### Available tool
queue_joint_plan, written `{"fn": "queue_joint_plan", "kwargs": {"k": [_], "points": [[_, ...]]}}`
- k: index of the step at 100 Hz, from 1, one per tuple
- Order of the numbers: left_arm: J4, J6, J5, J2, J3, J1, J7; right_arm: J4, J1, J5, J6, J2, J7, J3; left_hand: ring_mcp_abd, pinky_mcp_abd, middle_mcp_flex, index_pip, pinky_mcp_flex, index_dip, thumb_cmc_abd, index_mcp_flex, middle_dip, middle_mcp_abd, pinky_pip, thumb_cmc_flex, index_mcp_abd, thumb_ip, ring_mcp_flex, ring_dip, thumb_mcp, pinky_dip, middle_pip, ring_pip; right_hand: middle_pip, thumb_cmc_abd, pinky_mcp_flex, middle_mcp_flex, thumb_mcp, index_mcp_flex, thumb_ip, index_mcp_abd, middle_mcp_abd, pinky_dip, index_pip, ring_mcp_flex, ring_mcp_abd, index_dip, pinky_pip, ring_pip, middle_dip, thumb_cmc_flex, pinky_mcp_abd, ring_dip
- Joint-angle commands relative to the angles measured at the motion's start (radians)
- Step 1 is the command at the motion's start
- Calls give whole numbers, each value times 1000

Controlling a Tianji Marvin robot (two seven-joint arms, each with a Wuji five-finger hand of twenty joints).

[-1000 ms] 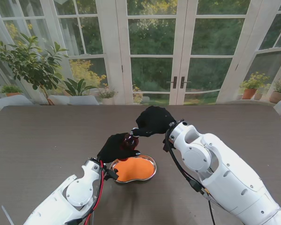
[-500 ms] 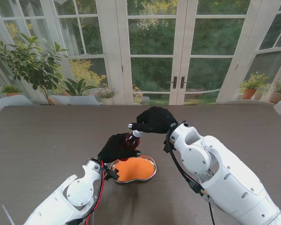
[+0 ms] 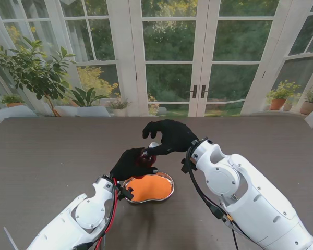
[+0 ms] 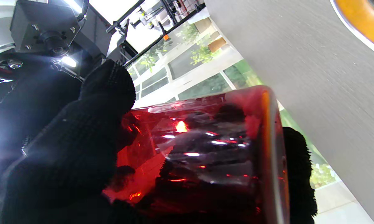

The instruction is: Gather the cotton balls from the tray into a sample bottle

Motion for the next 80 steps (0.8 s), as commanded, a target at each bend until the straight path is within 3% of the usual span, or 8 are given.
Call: {"fn": "queue_joint_plan", "kwargs": {"k": [1,21,22,25,30,61,71,80], "points": [[0,-2,-2,-7,0,0,-16,12,1,1,-9,-3,14,-12,36,-16,45,64,-44,18,238,127,-7,-72,-3,159,-207,10,-8,13,132,3,1,17,15,-39,11,-43,-61,-27,32,-39,18,-19,27,-9,-1,-1,-15,-13,-17,81,-23,-13],[0,-4,-3,-8,-1,0,-14,35,9,14,-32,-5,13,-33,38,-14,45,63,-45,17,237,128,-7,-70,-4,160,-202,10,-8,13,134,4,0,17,54,-79,25,-60,-95,1,23,-79,8,-21,83,-2,-5,25,-25,13,-2,206,-25,2],[0,-5,-3,-8,-1,0,-14,36,9,13,-33,-5,12,-34,38,-14,45,63,-44,17,237,127,-7,-68,-4,160,-203,10,-8,13,134,4,0,18,59,-144,28,-58,10,5,16,-77,8,-21,89,0,-5,29,-26,17,2,181,-27,4],[0,-5,-3,-8,-1,0,-14,38,9,13,-36,-5,9,-36,37,-14,45,63,-44,17,237,127,-7,-70,-4,159,-204,10,-8,13,133,4,0,17,73,-383,39,-49,499,14,-66,-73,7,-23,106,9,-9,38,-24,27,12,21,-31,6],[0,-5,-2,-8,-1,0,-13,43,9,14,-40,-7,2,-40,36,-15,45,63,-43,17,236,127,-7,-70,-3,159,-205,10,-8,13,134,4,0,18,91,-442,53,-37,643,29,-101,-66,4,-26,128,27,-18,47,-22,43,22,-10,-40,12],[0,-7,-2,-8,-3,1,-11,63,10,26,-44,-15,-26,-52,37,-14,43,63,-43,17,238,127,-8,-69,-3,159,-206,10,-9,13,133,4,-1,17,162,-396,183,142,700,113,-87,24,0,-55,221,134,-78,64,21,173,70,77,-90,76],[-1,-7,-2,-8,-4,1,-11,71,12,23,-42,-19,-42,-56,37,-14,41,62,-43,17,238,127,-8,-68,-3,159,-203,9,-9,13,133,4,-1,17,154,-394,225,221,698,137,-233,55,2,-80,315,135,-104,-94,44,270,119,135,-116,86],[-2,-6,-2,-8,-5,2,-10,80,14,29,-41,-24,-56,-60,37,-14,41,62,-43,17,239,126,-8,-69,-3,158,-205,9,-10,13,132,4,-1,17,156,-391,265,298,696,162,-263,59,3,-85,408,139,-130,-168,67,343,134,182,-128,100]]}}
